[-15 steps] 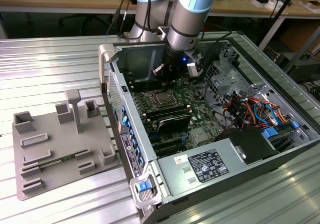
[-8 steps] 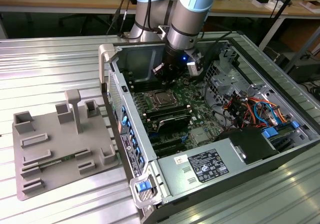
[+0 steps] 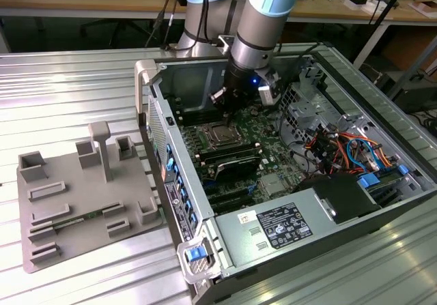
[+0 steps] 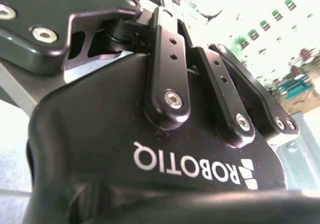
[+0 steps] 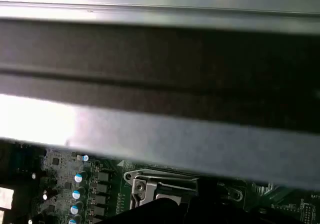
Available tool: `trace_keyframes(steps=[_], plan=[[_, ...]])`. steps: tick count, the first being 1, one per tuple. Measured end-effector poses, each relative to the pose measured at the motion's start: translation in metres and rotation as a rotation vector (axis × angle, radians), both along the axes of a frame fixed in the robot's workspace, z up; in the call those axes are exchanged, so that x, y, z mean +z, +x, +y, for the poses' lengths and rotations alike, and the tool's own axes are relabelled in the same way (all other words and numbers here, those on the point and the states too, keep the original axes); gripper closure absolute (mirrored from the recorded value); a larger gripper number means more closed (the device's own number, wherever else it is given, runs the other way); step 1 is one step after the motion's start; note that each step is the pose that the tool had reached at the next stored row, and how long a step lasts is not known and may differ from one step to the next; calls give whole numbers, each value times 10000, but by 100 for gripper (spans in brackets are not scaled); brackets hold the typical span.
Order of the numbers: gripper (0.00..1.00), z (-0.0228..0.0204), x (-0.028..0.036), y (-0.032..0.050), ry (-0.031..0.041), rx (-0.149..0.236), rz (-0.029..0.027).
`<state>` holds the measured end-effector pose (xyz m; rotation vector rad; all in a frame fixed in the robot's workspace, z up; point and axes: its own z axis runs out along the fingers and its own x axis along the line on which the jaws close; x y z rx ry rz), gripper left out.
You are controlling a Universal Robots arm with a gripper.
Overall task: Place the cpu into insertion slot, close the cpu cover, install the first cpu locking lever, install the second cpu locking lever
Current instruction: 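Install the first cpu locking lever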
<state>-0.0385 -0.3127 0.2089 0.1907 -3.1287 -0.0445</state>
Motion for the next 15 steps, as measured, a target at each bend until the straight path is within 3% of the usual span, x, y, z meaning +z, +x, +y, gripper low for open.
trace_keyframes(steps=[2, 4, 7, 8, 11, 15], plan=[[89, -96, 1, 0, -1, 0, 1], [89, -244, 0, 1, 0, 0, 2], [89, -331, 3, 1, 0, 0, 2], [89, -342, 12, 2, -1, 1, 3], [89, -351, 117, 1, -2, -1, 2], [89, -353, 312, 1, -2, -1, 2]])
